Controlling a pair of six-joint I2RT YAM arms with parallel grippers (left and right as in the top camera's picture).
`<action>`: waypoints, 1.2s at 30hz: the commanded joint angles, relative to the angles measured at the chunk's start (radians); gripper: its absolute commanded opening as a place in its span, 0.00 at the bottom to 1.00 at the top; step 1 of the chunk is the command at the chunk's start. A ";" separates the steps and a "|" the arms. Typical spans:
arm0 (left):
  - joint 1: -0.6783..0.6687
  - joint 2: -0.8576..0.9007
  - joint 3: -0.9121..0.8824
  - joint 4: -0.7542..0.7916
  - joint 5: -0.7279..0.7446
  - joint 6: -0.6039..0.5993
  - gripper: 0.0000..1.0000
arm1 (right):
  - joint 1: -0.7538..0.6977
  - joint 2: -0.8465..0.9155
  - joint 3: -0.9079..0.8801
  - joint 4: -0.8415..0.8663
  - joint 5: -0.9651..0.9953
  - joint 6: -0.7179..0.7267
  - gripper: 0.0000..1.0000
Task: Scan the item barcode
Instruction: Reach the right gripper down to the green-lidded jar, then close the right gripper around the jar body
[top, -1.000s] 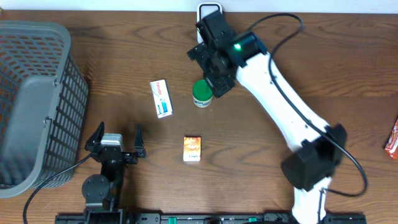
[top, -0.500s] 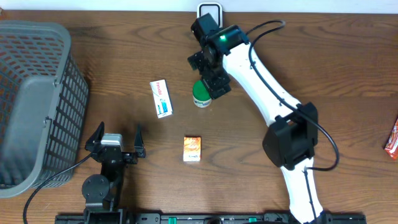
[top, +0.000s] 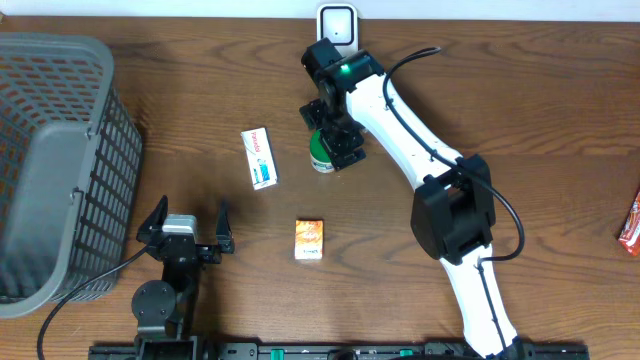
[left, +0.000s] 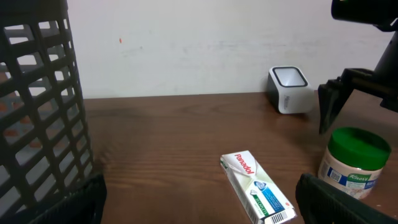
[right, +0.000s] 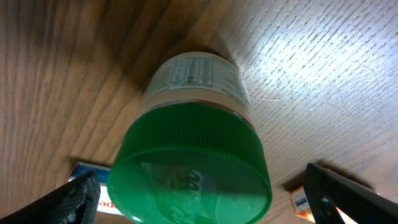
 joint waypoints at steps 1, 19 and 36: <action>-0.001 -0.006 -0.001 0.003 -0.009 -0.005 0.96 | 0.024 0.031 0.019 -0.007 -0.004 0.023 0.99; -0.001 -0.006 -0.001 0.003 -0.009 -0.005 0.96 | 0.040 0.065 0.018 -0.051 0.045 -0.122 0.57; -0.001 -0.006 -0.001 0.003 -0.009 -0.005 0.96 | 0.070 0.064 0.019 -0.171 0.311 -0.960 0.63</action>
